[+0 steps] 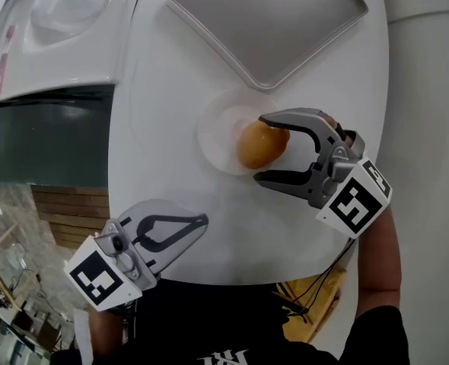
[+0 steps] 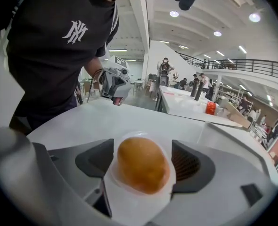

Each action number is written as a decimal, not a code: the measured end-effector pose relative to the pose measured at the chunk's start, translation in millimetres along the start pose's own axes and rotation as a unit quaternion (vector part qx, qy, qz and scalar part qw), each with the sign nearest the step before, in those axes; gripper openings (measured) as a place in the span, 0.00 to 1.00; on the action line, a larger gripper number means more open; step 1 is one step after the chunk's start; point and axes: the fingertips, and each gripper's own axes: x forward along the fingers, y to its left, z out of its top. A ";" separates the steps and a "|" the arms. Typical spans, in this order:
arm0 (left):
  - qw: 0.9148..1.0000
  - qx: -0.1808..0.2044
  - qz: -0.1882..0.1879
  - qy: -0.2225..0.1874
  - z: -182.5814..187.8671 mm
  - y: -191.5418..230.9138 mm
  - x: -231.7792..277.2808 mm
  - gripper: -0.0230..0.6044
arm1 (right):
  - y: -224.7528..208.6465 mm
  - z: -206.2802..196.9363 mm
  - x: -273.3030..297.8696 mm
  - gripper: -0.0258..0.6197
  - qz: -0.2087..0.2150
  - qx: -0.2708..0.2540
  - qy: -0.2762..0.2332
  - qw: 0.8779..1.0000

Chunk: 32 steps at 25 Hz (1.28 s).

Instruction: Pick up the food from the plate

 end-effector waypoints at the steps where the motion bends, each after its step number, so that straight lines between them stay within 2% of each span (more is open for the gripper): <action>1: 1.000 -0.005 0.000 -0.002 -0.4 1.0 1.5 0.05 | -0.6 -1.9 0.8 0.57 0.003 -0.004 0.002 1.000; 7: 1.000 -0.016 -0.005 -0.026 21.4 5.0 0.8 0.05 | -2.6 6.7 2.3 0.57 0.030 -0.009 0.012 0.999; 15: 1.000 -0.020 0.001 -0.023 15.6 9.0 0.0 0.05 | 1.8 -0.8 9.4 0.58 0.060 0.006 0.014 0.998; 23: 1.000 -0.003 0.008 -0.021 -0.3 16.0 6.6 0.05 | 1.3 -20.7 21.1 0.58 0.057 -0.004 0.019 0.998; 32: 0.999 0.030 0.009 -0.027 20.3 -12.7 -7.0 0.05 | 5.3 6.5 -0.4 0.58 0.025 -0.001 0.019 0.999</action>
